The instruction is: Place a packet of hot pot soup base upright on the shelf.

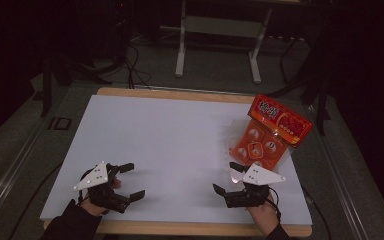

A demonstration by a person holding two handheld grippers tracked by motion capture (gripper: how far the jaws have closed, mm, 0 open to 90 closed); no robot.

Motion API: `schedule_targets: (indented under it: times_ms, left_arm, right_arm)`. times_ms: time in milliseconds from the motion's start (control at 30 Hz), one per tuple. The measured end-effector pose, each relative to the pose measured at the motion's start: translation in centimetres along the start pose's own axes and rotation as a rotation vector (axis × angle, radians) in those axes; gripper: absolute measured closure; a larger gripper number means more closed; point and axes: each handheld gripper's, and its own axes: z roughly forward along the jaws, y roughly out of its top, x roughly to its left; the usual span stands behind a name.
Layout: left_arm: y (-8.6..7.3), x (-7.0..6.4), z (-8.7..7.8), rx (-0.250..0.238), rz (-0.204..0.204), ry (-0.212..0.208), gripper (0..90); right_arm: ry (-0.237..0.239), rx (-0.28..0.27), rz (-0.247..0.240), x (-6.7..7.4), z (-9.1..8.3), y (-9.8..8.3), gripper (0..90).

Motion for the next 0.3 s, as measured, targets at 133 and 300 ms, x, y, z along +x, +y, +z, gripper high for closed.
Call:
schedule_targets:
  times_ms: [133,300]
  left_arm:
    - [-0.07,-0.02,0.02,0.001,0.0,-0.001,2.1]
    - [-0.09,-0.01,0.05,0.004,0.003,-0.001,2.1]
  right_arm:
    - [0.005,0.008,-0.004,0.0,0.19,-0.18,11.5]
    - [0.01,0.003,0.002,-0.1,0.11,-0.23,11.5]
